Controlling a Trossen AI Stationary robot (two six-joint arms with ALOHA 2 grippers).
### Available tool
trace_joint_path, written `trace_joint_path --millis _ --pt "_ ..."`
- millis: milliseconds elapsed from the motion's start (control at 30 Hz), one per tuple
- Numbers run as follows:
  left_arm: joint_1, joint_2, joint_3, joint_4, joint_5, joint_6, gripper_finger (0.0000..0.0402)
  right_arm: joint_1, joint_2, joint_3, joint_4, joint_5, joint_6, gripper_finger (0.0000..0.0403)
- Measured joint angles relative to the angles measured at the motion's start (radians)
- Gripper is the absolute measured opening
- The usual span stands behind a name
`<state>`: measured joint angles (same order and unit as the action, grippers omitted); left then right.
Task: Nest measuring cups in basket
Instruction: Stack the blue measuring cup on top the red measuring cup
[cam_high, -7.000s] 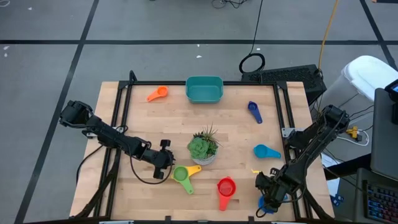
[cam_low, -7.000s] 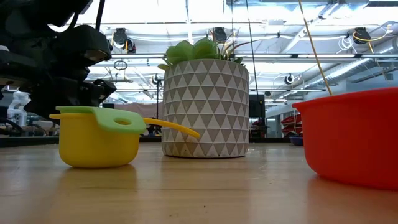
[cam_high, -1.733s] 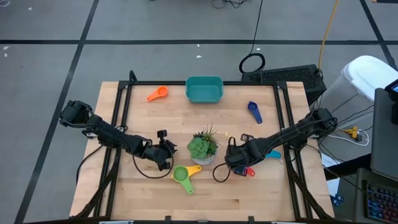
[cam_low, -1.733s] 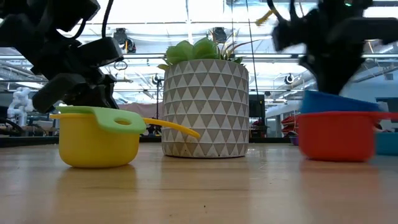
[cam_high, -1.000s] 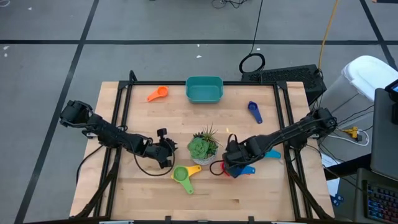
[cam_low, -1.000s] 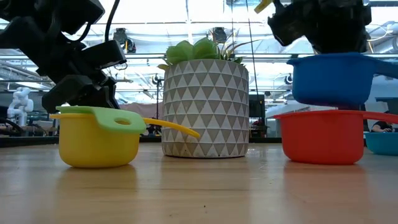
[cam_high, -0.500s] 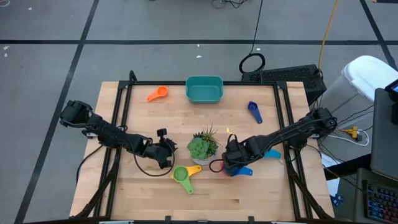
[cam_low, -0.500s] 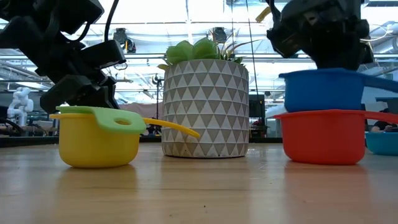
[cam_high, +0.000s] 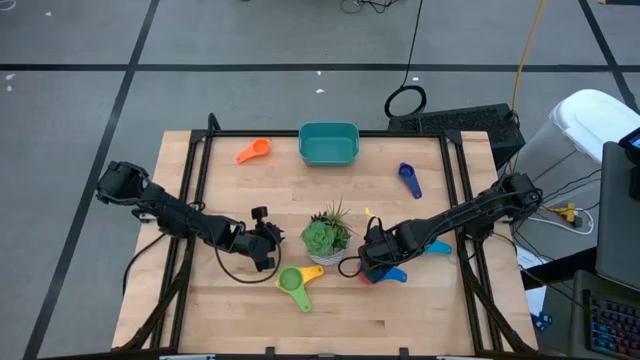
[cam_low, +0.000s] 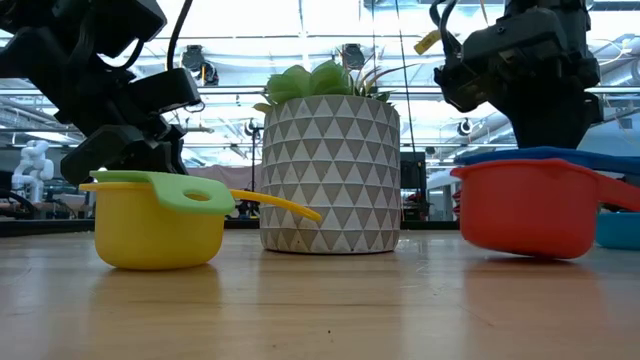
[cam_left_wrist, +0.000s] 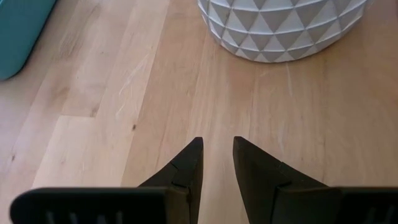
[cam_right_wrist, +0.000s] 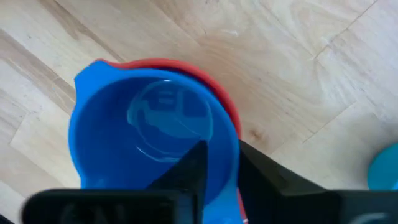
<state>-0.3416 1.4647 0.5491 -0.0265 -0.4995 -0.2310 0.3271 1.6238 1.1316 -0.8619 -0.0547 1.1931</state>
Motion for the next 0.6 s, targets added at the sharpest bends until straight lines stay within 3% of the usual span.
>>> trace_joint_path --millis 267,600 --pt "0.0 0.0 0.0 0.0 0.0 -0.007 0.0092 0.0 0.0 0.0 0.013 -0.002 -0.02 0.0143" --pt "0.0 0.0 0.0 0.001 0.0 -0.01 0.0092 -0.001 0.0 0.036 0.012 -0.001 -0.085 0.0151"
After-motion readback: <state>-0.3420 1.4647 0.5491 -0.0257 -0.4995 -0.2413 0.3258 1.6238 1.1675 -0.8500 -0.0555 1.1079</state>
